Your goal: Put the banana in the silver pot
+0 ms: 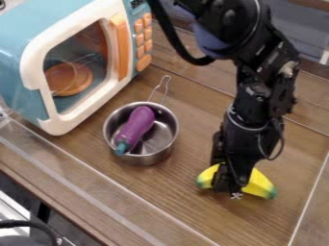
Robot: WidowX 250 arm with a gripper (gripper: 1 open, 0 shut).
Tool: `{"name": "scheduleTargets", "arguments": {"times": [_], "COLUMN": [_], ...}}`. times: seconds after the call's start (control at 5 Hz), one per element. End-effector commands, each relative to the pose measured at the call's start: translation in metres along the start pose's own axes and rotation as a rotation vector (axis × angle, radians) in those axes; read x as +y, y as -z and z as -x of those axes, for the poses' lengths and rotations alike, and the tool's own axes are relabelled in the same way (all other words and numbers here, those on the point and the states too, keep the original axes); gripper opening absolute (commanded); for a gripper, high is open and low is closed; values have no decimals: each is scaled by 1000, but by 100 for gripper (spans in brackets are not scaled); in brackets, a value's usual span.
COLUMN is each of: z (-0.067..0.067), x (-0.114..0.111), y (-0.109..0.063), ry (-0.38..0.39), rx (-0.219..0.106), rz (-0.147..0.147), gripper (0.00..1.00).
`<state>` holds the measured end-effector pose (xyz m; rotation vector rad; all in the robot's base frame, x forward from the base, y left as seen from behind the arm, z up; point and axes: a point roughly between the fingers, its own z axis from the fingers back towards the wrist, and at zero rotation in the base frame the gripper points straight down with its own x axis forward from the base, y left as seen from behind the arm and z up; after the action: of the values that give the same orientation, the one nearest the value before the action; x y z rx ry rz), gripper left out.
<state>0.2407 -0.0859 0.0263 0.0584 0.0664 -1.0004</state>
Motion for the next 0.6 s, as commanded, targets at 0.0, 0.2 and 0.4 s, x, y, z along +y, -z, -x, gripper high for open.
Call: {"name": "scheduleTargets", "arguments": {"times": [0.0, 0.2, 0.4], "z": [-4, -2, 2], "x": [6, 6, 7], "y": [-22, -31, -43], "ry": [-15, -30, -49], "rx": [-52, -51, -48], "rz": [-45, -54, -70], "gripper": [0, 0, 0]}}
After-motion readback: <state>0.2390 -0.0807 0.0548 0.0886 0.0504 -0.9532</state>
